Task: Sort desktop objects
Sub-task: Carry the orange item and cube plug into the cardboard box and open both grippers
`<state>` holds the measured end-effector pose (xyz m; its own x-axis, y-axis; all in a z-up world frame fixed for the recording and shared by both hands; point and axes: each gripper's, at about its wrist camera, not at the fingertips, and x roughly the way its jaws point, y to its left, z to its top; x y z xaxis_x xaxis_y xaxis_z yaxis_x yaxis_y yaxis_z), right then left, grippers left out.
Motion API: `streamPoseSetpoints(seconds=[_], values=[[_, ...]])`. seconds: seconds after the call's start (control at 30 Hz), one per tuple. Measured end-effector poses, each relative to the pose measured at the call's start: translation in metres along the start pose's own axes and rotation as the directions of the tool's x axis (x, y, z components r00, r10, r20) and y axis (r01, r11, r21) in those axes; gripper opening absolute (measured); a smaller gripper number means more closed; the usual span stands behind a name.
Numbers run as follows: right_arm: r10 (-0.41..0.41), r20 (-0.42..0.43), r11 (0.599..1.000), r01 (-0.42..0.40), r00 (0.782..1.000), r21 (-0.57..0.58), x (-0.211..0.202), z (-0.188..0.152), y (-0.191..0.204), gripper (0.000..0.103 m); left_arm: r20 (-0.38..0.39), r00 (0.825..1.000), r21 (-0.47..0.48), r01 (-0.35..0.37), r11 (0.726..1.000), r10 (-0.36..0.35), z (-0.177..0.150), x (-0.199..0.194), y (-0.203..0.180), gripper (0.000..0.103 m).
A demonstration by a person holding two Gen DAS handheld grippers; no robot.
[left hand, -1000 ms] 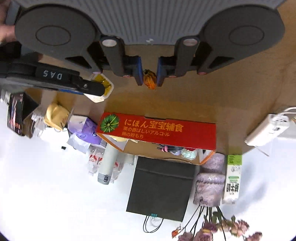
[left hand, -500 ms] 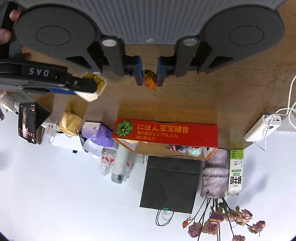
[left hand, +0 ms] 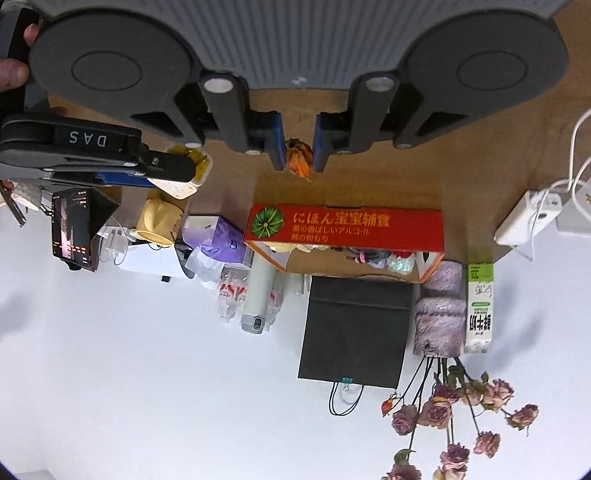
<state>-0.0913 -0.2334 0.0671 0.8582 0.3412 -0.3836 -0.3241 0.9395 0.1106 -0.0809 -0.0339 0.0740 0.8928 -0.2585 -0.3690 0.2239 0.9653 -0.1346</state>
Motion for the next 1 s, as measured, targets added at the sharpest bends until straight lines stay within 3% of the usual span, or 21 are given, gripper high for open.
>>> streamPoseSetpoints(seconds=[0.13,0.3,0.4,0.57,0.73,0.87,1.0], values=[[-0.032,0.033,0.999,0.031,0.999,0.011,0.011,0.024,-0.014,0.051,0.053,0.999,0.010,-0.001,1.000,0.001,0.030,0.019,0.004,0.016],[-0.041,0.117,0.999,0.039,0.992,0.022,0.036,0.079,-0.035,0.051,0.097,0.995,0.069,-0.043,0.997,0.036,0.088,0.064,0.014,0.016],[-0.030,0.125,0.999,0.025,0.992,0.040,0.069,0.120,-0.047,0.051,0.077,0.996,0.055,-0.044,0.998,0.039,0.131,0.102,0.034,0.016],[0.044,0.012,0.995,-0.045,0.999,0.090,0.158,0.168,-0.065,0.051,-0.078,0.996,0.009,0.046,0.999,-0.045,0.163,0.190,0.074,0.016],[0.063,-0.144,0.988,-0.041,0.988,0.152,0.264,0.178,-0.085,0.051,-0.248,0.968,-0.090,0.008,0.996,-0.030,0.163,0.274,0.098,0.016],[-0.001,-0.229,0.988,0.037,0.973,0.153,0.326,0.173,-0.096,0.051,-0.257,0.966,-0.069,-0.002,0.998,-0.016,0.163,0.308,0.097,0.016],[-0.064,-0.245,0.988,0.095,0.967,0.118,0.359,0.176,-0.108,0.051,-0.279,0.960,-0.040,-0.007,0.999,-0.005,0.179,0.350,0.089,0.016]])
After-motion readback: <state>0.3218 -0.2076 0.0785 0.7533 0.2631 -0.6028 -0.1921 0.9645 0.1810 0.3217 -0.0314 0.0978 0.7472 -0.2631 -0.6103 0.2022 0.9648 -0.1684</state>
